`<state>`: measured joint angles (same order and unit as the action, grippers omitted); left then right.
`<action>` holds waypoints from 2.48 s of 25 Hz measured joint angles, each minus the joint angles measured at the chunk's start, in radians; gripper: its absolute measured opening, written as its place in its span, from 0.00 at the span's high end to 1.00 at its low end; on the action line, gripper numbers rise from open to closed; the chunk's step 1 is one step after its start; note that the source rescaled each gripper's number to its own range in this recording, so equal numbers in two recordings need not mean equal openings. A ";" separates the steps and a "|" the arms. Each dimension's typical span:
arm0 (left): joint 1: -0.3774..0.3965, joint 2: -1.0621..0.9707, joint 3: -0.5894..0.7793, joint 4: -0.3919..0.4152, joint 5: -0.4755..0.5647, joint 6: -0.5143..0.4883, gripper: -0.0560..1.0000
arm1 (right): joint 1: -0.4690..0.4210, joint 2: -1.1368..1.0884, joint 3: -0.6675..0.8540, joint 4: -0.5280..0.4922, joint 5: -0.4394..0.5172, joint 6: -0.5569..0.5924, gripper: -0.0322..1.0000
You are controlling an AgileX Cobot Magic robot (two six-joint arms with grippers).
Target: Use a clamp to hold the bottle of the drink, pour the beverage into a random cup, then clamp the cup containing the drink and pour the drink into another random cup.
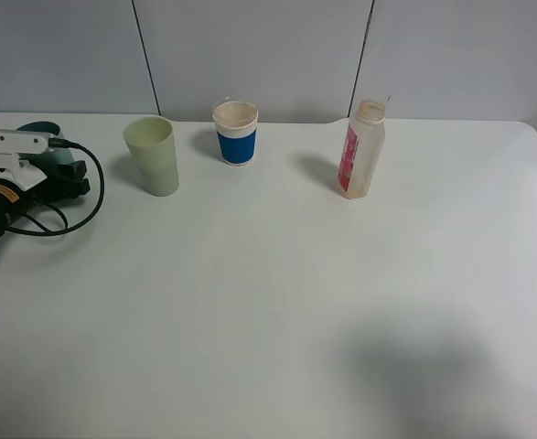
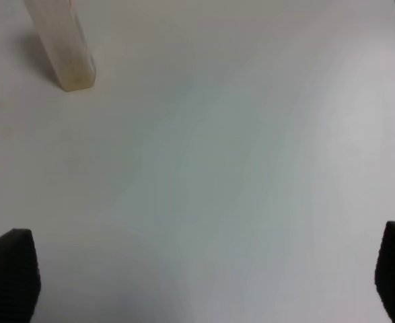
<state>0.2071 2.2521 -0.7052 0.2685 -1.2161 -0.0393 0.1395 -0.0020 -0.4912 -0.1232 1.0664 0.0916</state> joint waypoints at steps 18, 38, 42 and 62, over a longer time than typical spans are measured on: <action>0.000 -0.019 -0.006 0.000 -0.001 -0.004 0.92 | 0.000 0.000 0.000 0.000 0.000 0.000 0.00; 0.000 -0.047 -0.006 0.003 0.000 -0.198 0.39 | 0.000 0.000 0.000 0.000 0.000 0.000 0.00; 0.000 -0.062 -0.006 0.003 0.000 -0.234 0.31 | 0.000 0.000 0.000 0.000 0.000 0.000 0.00; 0.000 -0.224 0.029 0.021 0.000 -0.207 0.26 | 0.000 0.000 0.000 0.000 0.000 0.000 0.00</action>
<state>0.2071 2.0285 -0.6759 0.2899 -1.2161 -0.2464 0.1395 -0.0020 -0.4912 -0.1232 1.0664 0.0916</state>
